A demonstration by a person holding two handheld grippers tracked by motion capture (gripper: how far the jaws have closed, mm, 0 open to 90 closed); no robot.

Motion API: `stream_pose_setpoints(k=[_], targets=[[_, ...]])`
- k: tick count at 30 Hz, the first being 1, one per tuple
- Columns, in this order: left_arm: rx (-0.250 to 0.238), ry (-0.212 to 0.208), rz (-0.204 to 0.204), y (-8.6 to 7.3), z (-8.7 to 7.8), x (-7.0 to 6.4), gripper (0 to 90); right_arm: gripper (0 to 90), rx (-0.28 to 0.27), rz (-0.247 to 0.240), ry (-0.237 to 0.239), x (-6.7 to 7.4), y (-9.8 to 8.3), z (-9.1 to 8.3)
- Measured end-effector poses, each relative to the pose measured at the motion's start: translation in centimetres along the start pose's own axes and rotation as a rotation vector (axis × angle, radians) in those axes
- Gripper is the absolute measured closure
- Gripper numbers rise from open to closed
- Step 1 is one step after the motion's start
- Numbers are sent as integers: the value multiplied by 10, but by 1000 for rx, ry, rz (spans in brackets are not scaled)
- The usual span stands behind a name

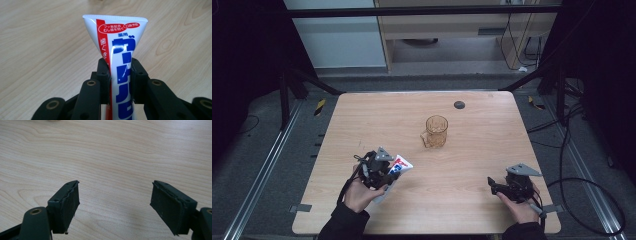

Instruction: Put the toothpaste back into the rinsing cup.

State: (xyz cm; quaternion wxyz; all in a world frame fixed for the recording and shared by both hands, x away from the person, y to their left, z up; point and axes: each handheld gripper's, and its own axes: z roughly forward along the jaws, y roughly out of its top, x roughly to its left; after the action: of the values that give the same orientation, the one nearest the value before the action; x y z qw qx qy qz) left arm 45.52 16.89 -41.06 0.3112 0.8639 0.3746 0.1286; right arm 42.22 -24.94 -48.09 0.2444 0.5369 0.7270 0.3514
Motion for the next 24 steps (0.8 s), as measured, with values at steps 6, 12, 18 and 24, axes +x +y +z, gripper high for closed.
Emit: stream_pose_setpoints(k=[6,12,18,24], targets=[[-96,60,-13,5,-11,4,726,217,-21,2,-8,0,-1,0],[-175,77,-34,18,-15,7,726,205,-32,-2,-13,-1,-3,0],[-245,92,-49,31,-14,5,726,194,-37,2,-8,-1,-3,0],[-306,87,-72,44,-10,3,726,191,-40,-10,-9,-1,-4,1]])
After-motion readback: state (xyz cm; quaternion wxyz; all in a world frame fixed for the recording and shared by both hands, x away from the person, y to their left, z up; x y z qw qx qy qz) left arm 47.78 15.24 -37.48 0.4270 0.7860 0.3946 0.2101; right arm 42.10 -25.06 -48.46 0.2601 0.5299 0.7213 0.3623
